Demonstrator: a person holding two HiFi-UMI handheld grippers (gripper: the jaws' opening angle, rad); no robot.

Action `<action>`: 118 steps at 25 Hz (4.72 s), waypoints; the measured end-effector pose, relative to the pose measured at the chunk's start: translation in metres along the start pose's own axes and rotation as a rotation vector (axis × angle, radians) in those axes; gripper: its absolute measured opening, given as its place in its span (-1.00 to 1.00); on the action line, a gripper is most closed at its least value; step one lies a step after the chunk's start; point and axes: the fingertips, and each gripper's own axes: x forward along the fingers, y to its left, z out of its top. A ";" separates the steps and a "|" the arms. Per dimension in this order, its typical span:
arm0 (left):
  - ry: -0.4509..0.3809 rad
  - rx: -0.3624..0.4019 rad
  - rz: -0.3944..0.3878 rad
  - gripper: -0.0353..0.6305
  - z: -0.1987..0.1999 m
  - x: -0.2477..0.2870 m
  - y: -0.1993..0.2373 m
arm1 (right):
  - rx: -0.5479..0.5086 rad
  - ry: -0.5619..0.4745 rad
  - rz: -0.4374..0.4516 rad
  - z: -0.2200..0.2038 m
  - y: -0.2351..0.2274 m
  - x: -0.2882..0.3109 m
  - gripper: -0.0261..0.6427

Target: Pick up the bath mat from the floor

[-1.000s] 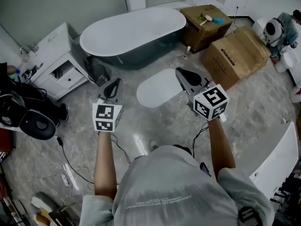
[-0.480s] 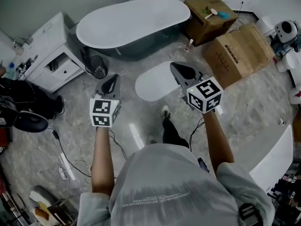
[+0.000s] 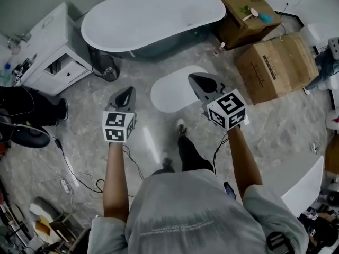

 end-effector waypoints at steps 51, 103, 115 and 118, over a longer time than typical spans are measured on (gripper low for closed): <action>0.394 -0.416 -0.048 -0.50 -0.530 0.398 0.037 | 0.252 0.392 0.058 -0.561 -0.126 0.331 -0.88; 0.372 -0.396 -0.205 0.18 -0.716 0.594 -0.092 | 0.329 0.234 -0.102 -0.806 -0.138 0.318 -0.88; 0.283 -0.336 -0.057 -0.79 -0.676 0.572 -0.069 | 0.267 0.227 -0.227 -0.770 -0.152 0.259 -0.88; 0.217 -0.321 -0.074 -0.79 -0.645 0.562 -0.066 | 0.229 0.208 -0.257 -0.738 -0.156 0.245 -0.88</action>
